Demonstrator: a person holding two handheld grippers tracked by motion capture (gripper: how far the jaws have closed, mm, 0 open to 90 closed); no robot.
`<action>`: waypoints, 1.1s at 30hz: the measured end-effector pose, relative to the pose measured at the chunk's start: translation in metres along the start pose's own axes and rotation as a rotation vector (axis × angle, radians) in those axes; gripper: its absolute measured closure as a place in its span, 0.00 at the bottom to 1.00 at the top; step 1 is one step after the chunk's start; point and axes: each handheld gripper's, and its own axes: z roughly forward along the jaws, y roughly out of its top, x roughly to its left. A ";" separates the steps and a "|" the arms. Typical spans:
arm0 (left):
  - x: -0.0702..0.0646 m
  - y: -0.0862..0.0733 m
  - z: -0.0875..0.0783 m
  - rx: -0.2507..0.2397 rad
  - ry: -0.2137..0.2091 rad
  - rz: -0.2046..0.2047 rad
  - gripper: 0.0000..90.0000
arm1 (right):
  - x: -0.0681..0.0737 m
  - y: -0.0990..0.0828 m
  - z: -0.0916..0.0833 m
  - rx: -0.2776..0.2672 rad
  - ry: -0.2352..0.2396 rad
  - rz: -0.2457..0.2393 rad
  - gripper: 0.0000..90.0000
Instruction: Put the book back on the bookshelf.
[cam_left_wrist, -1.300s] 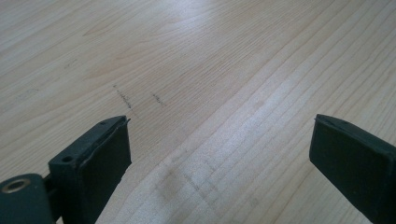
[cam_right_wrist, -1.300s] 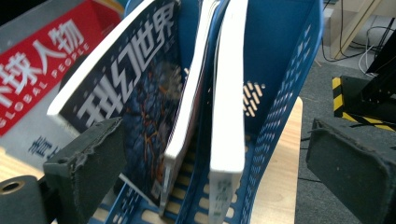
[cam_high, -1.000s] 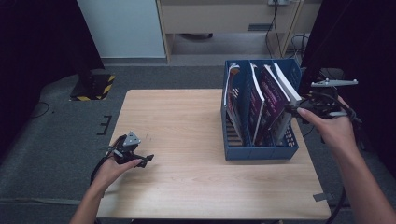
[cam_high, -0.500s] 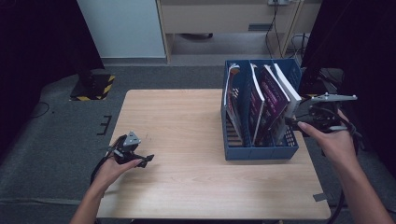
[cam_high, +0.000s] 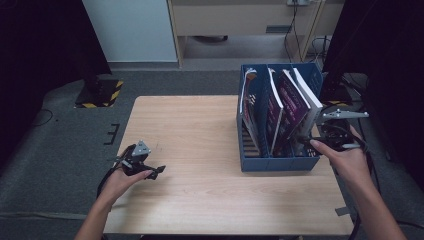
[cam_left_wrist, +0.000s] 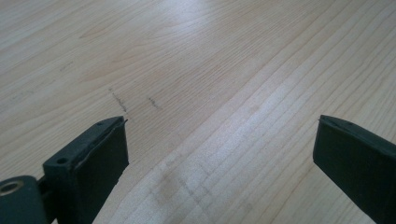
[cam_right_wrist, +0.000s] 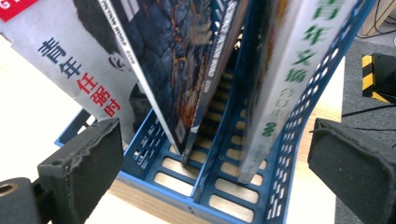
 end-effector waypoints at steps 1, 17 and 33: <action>0.000 0.000 0.000 0.000 0.000 -0.001 0.03 | 0.002 -0.001 0.000 0.001 0.002 0.000 0.04; -0.001 0.001 0.000 -0.001 -0.005 0.000 0.03 | 0.018 -0.018 0.008 0.010 0.020 -0.016 0.05; -0.004 0.000 0.004 0.014 -0.003 0.011 0.03 | 0.039 -0.038 0.022 0.043 0.054 -0.042 0.05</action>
